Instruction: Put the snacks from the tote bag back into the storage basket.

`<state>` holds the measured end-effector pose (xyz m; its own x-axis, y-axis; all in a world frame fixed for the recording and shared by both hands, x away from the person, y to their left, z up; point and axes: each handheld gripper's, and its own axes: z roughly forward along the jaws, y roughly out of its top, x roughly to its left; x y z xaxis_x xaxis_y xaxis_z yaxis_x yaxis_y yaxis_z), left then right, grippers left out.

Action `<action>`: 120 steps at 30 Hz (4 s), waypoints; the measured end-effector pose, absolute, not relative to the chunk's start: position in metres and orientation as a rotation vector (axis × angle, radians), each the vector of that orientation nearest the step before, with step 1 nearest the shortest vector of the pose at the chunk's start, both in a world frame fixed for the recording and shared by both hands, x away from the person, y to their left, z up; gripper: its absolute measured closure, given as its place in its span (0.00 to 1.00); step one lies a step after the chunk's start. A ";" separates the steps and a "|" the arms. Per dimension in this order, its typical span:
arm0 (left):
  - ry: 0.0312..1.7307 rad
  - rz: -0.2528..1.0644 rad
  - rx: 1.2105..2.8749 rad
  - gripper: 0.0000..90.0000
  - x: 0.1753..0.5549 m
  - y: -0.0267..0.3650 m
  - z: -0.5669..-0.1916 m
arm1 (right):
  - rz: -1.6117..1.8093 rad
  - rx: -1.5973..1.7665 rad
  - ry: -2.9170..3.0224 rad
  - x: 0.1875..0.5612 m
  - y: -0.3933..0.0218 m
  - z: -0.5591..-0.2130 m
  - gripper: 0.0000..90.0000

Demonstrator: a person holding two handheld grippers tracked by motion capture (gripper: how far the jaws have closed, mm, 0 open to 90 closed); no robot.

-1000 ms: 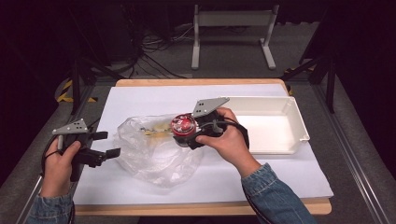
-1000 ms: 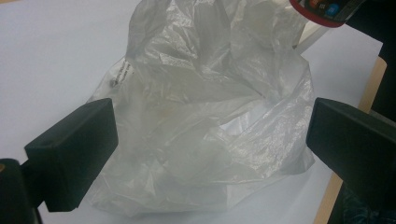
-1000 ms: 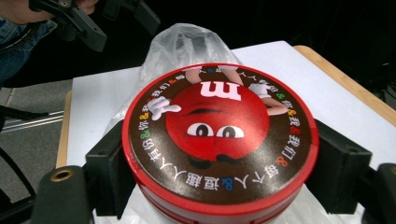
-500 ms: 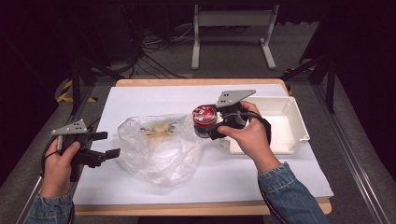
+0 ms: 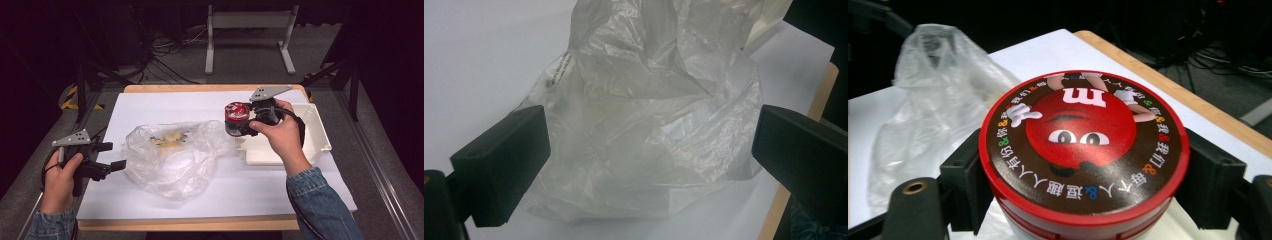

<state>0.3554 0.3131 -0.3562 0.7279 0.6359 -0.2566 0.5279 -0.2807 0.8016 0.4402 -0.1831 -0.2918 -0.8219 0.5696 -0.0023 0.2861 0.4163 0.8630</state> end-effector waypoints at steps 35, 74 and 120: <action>0.946 0.137 1.961 0.04 0.331 0.324 -0.369 | 1.155 0.763 2.456 0.524 -0.223 -0.338 0.23; 0.940 0.112 1.969 0.04 0.340 0.319 -0.375 | 1.120 0.770 2.536 0.538 -0.224 -0.401 0.23; 0.959 0.119 1.945 0.03 0.344 0.326 -0.377 | 1.159 0.840 2.480 0.513 -0.230 -0.369 0.06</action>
<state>0.3439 0.3260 -0.3768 0.6903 0.6640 -0.2872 0.5737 -0.2606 0.7765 0.5133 -0.2304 -0.3694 -0.7926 0.6097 -0.0052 0.3870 0.5098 0.7683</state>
